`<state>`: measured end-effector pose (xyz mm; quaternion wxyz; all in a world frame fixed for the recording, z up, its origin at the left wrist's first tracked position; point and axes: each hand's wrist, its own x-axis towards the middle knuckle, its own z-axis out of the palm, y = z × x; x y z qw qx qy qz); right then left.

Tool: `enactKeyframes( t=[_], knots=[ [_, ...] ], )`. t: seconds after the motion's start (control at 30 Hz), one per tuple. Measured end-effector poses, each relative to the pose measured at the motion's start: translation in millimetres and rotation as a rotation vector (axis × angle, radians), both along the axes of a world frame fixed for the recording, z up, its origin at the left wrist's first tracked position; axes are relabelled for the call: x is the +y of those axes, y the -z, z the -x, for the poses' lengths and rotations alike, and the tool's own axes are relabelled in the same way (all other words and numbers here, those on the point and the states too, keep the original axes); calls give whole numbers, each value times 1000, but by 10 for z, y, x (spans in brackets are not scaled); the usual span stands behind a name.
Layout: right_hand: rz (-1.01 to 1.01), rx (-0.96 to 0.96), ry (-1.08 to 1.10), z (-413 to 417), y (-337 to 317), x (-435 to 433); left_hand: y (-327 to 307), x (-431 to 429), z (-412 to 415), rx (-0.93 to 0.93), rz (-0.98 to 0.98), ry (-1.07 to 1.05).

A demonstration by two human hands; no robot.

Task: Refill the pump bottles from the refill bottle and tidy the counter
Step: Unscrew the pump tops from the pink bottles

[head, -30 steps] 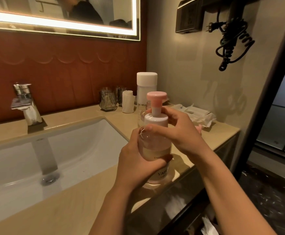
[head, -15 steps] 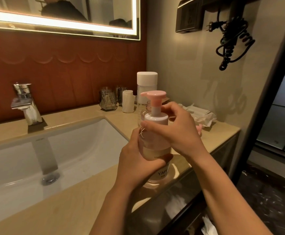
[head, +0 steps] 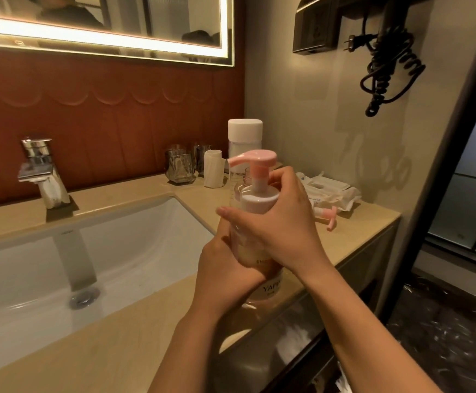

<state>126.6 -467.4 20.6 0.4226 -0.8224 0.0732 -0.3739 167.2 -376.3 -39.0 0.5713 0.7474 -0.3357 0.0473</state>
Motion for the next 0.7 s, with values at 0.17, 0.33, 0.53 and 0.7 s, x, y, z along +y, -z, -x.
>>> enactKeyframes(
  t=[0.17,0.33,0.53,0.7],
  knots=[
    [-55,-21,-134,60,-37,-107,-24,19,11,-47,0,-10],
    [-208,83,-418,113,-76,-154,-16,8,15,-43,7,-9],
    [-54,42,-124,39,-13,-20,-13,-3,2,-15,5,-10],
    [-111,-35,-63,53,10,-40,-41,9,22,-47,-1,-8]
  ],
)
